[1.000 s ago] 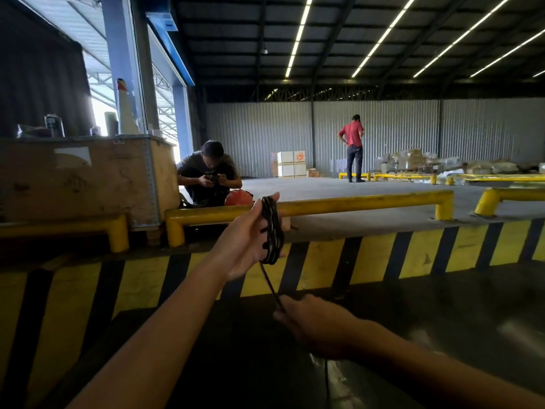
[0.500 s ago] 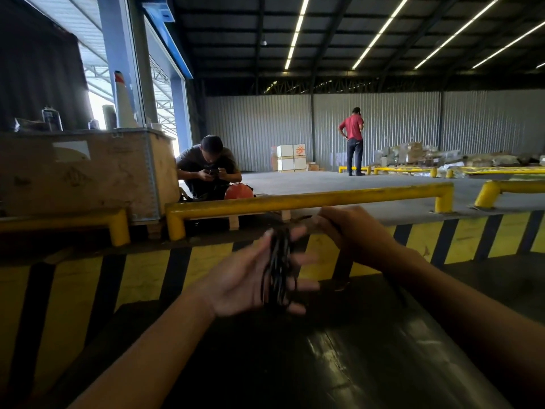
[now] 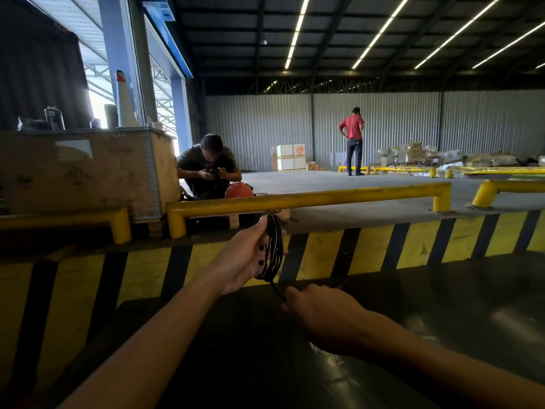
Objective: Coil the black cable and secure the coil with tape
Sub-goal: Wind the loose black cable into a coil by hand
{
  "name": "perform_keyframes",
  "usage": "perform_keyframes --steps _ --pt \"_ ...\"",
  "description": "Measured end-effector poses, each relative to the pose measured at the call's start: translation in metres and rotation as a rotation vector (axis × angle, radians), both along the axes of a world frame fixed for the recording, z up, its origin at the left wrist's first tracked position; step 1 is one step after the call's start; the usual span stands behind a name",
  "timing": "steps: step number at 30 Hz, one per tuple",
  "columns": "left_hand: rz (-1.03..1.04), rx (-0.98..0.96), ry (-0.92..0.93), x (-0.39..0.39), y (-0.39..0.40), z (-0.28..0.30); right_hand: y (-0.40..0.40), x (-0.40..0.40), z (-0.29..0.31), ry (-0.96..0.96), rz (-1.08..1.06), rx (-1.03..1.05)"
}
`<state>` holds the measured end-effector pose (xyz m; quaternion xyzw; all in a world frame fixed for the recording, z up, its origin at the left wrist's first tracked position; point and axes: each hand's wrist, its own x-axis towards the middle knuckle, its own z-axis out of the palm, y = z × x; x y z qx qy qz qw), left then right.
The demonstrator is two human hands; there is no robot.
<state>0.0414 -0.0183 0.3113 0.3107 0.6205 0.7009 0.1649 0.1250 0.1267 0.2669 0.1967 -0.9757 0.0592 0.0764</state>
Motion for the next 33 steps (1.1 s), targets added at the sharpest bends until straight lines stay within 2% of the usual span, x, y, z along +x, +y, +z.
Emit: perform_keyframes --steps 4,8,11,15,18,21,24,28,30,31,33 --pt "0.028 -0.240 0.064 0.005 0.000 -0.013 0.000 0.018 0.024 0.044 0.044 0.083" --pt "-0.204 -0.409 -0.029 0.024 0.005 -0.033 0.016 0.026 0.045 0.002 0.093 0.093" --pt "-0.284 -0.482 -0.091 0.039 0.007 -0.039 0.037 0.033 0.050 0.083 0.173 0.005" --pt "-0.371 -0.433 -0.204 0.050 0.007 -0.035 0.056 0.036 0.044 0.142 0.219 -0.254" --pt "-0.330 -0.383 -0.131 0.055 0.012 -0.034 0.064 0.036 0.034 0.186 0.189 -0.534" --pt "-0.288 -0.324 -0.053 0.059 0.021 -0.035 0.066 0.038 0.021 0.130 0.167 -0.852" --pt "-0.237 -0.290 -0.069 0.059 0.031 -0.036 0.065 0.040 0.005 0.011 0.112 -1.101" --pt "-0.220 -0.283 -0.058 0.057 0.043 -0.042 0.069 0.045 -0.006 0.001 0.074 -1.223" --pt "-0.132 -0.306 -0.033 0.057 0.050 -0.045 0.072 0.045 -0.011 -0.016 0.053 -1.294" --pt "-0.051 -0.331 0.026 0.057 0.054 -0.047 0.073 0.045 -0.015 -0.027 0.032 -1.323" --pt "0.178 -0.400 0.272 0.055 0.065 -0.053 0.074 0.042 -0.024 -0.034 -0.025 -1.365"
